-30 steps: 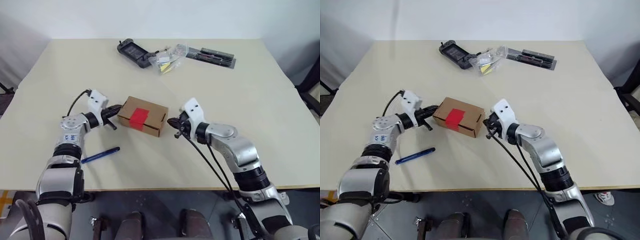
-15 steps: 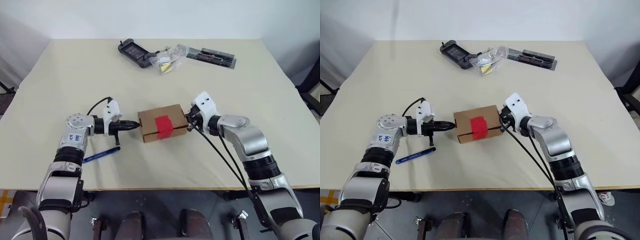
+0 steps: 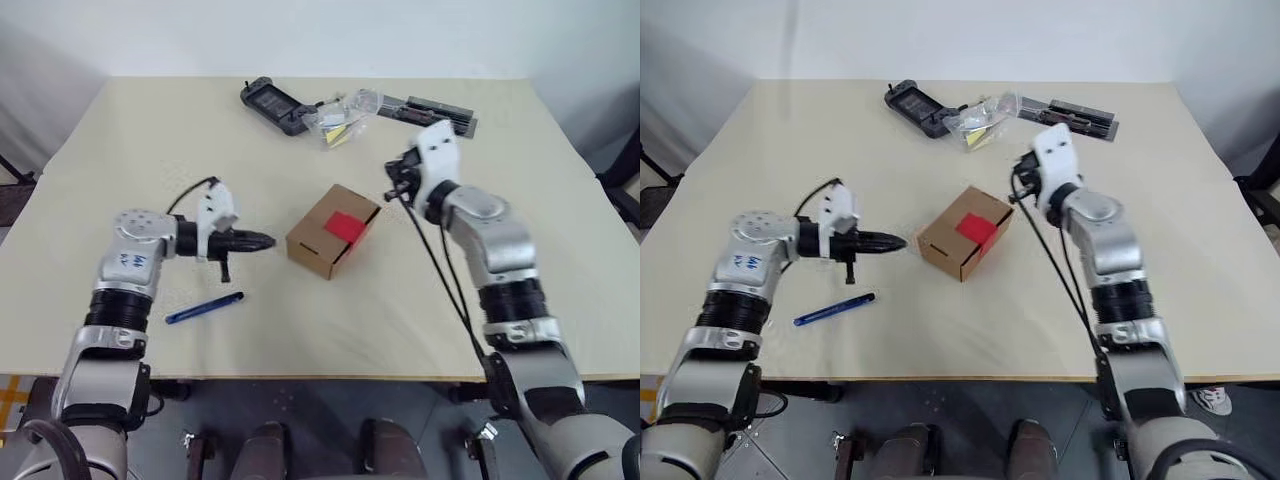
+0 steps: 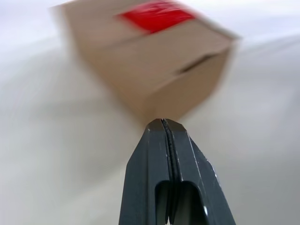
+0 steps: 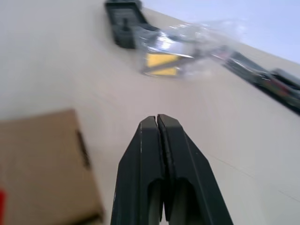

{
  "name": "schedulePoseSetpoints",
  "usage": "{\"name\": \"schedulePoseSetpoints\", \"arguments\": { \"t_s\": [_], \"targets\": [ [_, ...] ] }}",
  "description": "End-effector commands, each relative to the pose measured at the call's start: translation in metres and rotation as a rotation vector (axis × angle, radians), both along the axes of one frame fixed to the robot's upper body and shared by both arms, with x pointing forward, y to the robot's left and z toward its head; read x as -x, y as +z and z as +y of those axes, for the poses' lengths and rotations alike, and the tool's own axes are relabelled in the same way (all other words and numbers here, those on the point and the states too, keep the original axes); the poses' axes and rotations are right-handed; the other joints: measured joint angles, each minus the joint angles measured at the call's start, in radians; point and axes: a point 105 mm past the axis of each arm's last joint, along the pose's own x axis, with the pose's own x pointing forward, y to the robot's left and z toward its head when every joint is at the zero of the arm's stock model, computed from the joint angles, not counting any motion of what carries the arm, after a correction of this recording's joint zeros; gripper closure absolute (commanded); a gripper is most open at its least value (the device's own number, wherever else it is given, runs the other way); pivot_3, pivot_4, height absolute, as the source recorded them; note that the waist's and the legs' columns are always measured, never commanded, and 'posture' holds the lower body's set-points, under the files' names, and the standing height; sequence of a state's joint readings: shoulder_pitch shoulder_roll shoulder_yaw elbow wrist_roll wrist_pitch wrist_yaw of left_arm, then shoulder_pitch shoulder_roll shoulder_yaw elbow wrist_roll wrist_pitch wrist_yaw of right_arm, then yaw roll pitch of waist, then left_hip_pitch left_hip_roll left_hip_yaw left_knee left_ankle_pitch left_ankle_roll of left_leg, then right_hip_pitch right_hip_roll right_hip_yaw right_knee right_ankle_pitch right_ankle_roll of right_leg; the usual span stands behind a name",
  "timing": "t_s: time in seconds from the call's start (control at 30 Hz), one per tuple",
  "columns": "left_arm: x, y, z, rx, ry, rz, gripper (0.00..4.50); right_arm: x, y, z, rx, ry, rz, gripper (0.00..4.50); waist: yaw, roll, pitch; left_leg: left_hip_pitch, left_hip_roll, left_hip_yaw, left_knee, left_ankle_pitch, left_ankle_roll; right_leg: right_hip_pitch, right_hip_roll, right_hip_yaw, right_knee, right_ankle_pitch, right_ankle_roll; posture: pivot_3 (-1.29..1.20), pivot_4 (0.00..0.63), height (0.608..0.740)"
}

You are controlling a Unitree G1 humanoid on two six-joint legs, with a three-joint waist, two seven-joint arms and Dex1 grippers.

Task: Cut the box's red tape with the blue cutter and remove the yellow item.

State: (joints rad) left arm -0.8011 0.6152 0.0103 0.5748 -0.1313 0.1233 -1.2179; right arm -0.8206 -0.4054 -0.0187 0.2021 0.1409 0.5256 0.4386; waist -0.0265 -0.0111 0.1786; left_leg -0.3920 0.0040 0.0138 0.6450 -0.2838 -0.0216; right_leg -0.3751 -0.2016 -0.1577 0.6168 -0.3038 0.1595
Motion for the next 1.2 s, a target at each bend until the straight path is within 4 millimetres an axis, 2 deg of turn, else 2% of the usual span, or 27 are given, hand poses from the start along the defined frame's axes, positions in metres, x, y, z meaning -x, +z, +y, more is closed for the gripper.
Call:
{"name": "schedulePoseSetpoints", "arguments": {
  "t_s": [0.03, 0.1, 0.2, 0.3, 0.4, 0.6, 0.77, 0.87, 1.0, 1.13, 1.2],
  "targets": [
    [-0.007, 0.017, 0.008, 0.033, 0.053, -0.068, 4.5, 0.017, 0.011, -0.012, 0.033, -0.002, -0.022, 4.44, -0.001, 0.0, 0.0, 0.0, 0.0, 0.0, 0.0, 0.0, 0.0, 0.0, 0.0, 0.0, 0.0, 0.0, 0.0, 0.0, 0.15, 0.74],
    [-0.014, 0.019, 0.014, 0.032, 0.1, -0.096, 4.5, 0.03, -0.001, -0.014, 0.086, 0.027, 0.037, 4.44, -0.001, 0.0, 0.0, 0.0, 0.0, 0.0, 0.0, 0.0, 0.0, 0.0, 0.0, 0.0, 0.0, 0.0, 0.0, 0.0, 0.15, 0.74],
    [-0.031, 0.021, 0.01, 0.058, 0.175, -0.167, 4.5, 0.05, -0.027, -0.005, 0.178, 0.116, 0.149, 4.44, 0.0, 0.0, 0.0, 0.0, 0.0, 0.0, 0.001, 0.0, 0.0, 0.0, 0.0, 0.0, 0.0, 0.0, 0.0, 0.0, 0.15, 0.74],
    [-0.037, 0.026, -0.026, 0.18, 0.106, -0.163, 4.5, 0.05, -0.049, -0.001, 0.266, 0.106, 0.227, 4.44, 0.001, 0.0, 0.0, 0.0, 0.0, 0.001, 0.002, 0.0, 0.001, 0.0, 0.0, 0.0, 0.0, 0.0, 0.0, 0.0, 0.15, 0.74],
    [-0.034, 0.012, -0.05, 0.156, 0.024, -0.127, 4.5, 0.05, -0.061, 0.013, 0.297, 0.153, 0.258, 4.44, 0.0, -0.001, 0.0, -0.001, 0.0, 0.002, 0.003, -0.001, 0.001, 0.0, 0.0, 0.001, 0.0, 0.0, 0.0, 0.0, 0.15, 0.74],
    [-0.017, -0.013, -0.079, 0.095, -0.156, -0.039, 4.5, 0.044, -0.059, 0.047, 0.266, 0.25, 0.238, 4.44, -0.003, -0.001, 0.001, 0.001, 0.0, 0.002, 0.002, 0.0, 0.001, 0.0, 0.0, 0.001, 0.001, 0.0, 0.0, 0.0, 0.15, 0.74],
    [-0.004, -0.009, -0.094, 0.107, -0.257, -0.027, 4.5, 0.054, -0.051, 0.059, 0.25, 0.344, 0.241, 4.44, 0.004, -0.001, 0.001, 0.0, 0.0, 0.001, 0.003, -0.001, 0.001, 0.0, 0.0, 0.001, 0.001, 0.0, 0.0, 0.0, 0.15, 0.74],
    [0.015, -0.01, -0.102, 0.078, -0.359, -0.001, 4.5, 0.066, -0.052, 0.058, 0.274, 0.406, 0.259, 4.44, 0.001, -0.001, 0.001, 0.0, 0.0, 0.001, 0.003, -0.001, 0.001, 0.0, 0.0, 0.001, 0.0, 0.0, 0.0, 0.0, 0.15, 0.74],
    [0.04, -0.007, -0.112, 0.07, -0.442, 0.055, 4.5, 0.07, -0.056, 0.046, 0.332, 0.433, 0.282, 4.44, 0.0, -0.001, 0.001, 0.0, 0.0, 0.002, 0.003, -0.001, 0.001, 0.0, 0.0, 0.001, 0.0, 0.0, 0.0, 0.0, 0.15, 0.74],
    [0.044, -0.004, -0.117, 0.079, -0.425, 0.035, 4.5, 0.068, -0.055, 0.04, 0.369, 0.437, 0.278, 4.44, 0.0, -0.001, 0.001, 0.0, 0.0, 0.002, 0.003, -0.001, 0.001, 0.0, 0.0, 0.001, 0.001, 0.0, 0.0, 0.0, 0.15, 0.74],
    [0.033, 0.006, -0.111, 0.114, -0.347, -0.013, 4.5, 0.067, -0.052, 0.036, 0.367, 0.42, 0.273, 4.44, 0.002, -0.001, 0.001, 0.0, 0.0, 0.002, 0.004, -0.001, 0.001, 0.0, 0.0, 0.001, 0.0, 0.0, 0.0, 0.0, 0.15, 0.74]
  ]
}}
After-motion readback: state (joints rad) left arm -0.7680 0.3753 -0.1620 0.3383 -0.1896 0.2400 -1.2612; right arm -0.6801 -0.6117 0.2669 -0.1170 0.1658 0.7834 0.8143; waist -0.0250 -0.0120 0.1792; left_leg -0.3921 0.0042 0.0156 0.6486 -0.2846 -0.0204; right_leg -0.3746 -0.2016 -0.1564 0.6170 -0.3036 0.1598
